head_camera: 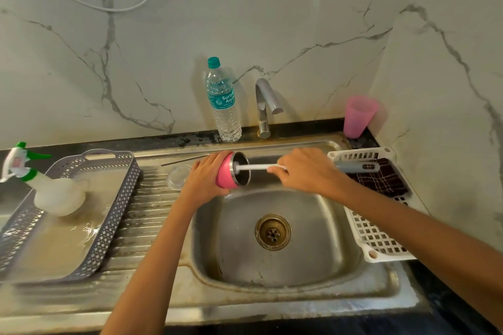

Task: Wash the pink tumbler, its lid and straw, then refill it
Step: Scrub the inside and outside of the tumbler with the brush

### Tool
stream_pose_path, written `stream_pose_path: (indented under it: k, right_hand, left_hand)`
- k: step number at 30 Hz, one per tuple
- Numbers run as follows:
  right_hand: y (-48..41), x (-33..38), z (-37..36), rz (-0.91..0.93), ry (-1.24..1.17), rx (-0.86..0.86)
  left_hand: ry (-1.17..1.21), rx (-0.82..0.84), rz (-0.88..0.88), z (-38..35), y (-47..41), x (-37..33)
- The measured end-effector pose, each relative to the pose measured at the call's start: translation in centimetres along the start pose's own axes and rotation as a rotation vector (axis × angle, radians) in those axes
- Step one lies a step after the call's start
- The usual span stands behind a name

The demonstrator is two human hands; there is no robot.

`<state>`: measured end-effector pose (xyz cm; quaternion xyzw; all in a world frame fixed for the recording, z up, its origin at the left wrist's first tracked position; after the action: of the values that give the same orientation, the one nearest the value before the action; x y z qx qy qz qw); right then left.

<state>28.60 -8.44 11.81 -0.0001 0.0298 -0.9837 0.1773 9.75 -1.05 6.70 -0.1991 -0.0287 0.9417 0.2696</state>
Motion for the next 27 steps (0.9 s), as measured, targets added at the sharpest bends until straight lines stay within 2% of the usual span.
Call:
stream_pose_path:
  k: [4,6,9,12,15,18,21,27]
  right_hand:
    - [-0.4,-0.9,-1.1,-0.067,-0.082,0.039]
    - [0.3,1.1,-1.9,-0.022,-0.049,0.049]
    - [0.3,2.6,-0.6,0.036,0.002,-0.034]
    - [-1.1,0.4,0.3,-0.012,0.049,-0.021]
    - [-1.0,-0.5,-1.3,-0.061,-0.018,0.019]
    - [0.1,1.9,-1.7,-0.001,0.010,0.024]
    - [-0.5,2.1,0.5,0.039,0.087,-0.053]
    - [-1.0,-0.4,-1.3,-0.070,-0.024,0.034]
  left_hand:
    - [-0.044,-0.045,-0.065,1.4,-0.1,-1.0]
    - [-0.041,-0.042,-0.056,1.6,-0.1,-0.8]
    - [-0.008,-0.004,-0.008,1.0,0.3,0.0]
    - [-0.029,-0.011,-0.017,0.5,0.6,-0.3]
    - [-0.021,-0.058,-0.043,1.2,0.5,-0.9]
    - [-0.022,-0.061,-0.034,1.1,0.0,-1.1]
    - [0.003,-0.024,0.001,0.2,0.0,-0.9]
    - [-0.020,-0.027,-0.073,1.0,-0.1,-1.8]
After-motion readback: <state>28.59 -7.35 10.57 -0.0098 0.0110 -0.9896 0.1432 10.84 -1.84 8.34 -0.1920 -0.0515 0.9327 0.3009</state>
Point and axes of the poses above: each hand's wrist, its own y-axis away from the middle knuckle, its own z-axis out of the back of the hand, x = y × z, the point moved 8 cm from there along -y, towards the middle knuckle, and after that the axes turned 8 degrees about z, right-handed, at the moved point
